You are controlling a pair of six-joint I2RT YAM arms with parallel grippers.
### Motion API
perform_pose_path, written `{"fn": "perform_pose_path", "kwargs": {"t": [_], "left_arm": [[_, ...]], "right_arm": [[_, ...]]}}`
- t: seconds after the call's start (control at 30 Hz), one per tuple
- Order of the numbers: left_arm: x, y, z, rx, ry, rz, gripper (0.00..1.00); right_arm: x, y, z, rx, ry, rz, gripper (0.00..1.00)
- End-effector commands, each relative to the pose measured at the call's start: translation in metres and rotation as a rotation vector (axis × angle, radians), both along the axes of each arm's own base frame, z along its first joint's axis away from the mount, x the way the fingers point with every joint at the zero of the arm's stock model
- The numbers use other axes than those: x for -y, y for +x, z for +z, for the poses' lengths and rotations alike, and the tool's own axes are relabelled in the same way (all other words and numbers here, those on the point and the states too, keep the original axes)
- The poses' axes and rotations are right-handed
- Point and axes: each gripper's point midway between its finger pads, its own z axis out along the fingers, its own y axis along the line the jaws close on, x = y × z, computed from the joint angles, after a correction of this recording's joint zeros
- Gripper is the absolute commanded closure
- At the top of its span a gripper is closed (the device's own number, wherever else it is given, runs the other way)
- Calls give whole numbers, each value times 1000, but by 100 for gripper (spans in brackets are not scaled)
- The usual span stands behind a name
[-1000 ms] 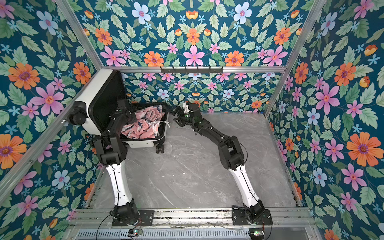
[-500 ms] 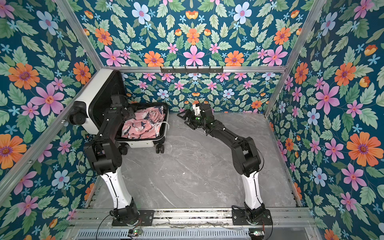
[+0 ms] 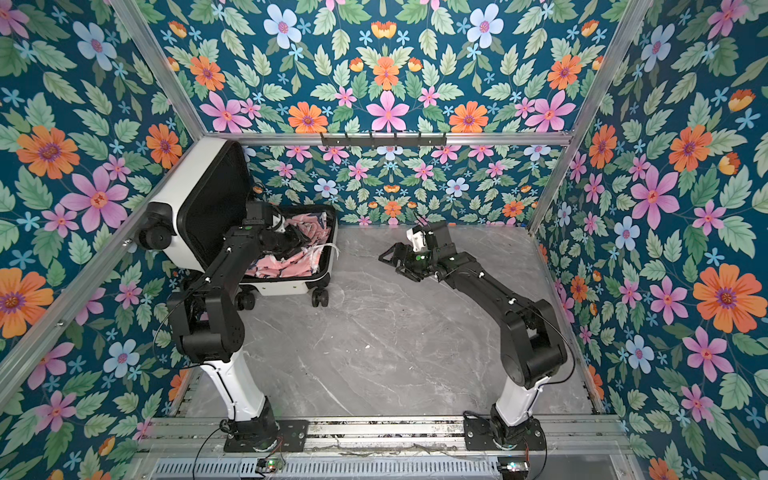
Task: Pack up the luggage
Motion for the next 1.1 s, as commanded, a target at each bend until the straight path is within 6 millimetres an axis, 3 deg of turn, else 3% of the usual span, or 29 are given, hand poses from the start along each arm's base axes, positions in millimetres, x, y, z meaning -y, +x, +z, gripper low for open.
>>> {"fn": "perform_pose_path", "kwargs": {"t": [0.0, 0.13, 0.3, 0.53, 0.9, 1.07], "left_arm": [[34, -7, 26, 15, -231, 30, 49], [56, -8, 21, 24, -353, 134, 49], [67, 4, 3, 13, -345, 206, 53], [51, 26, -3, 42, -265, 286, 56], [30, 42, -37, 10, -215, 353, 56], [26, 59, -37, 41, -227, 368, 54]], "right_arm": [[15, -18, 0, 29, -55, -7, 14], [24, -30, -2, 37, -61, -32, 14], [30, -37, -2, 37, -72, -47, 14], [34, -41, 6, 57, -73, -56, 14], [40, -42, 16, 86, -56, -70, 13], [39, -41, 13, 71, -51, -70, 13]]}}
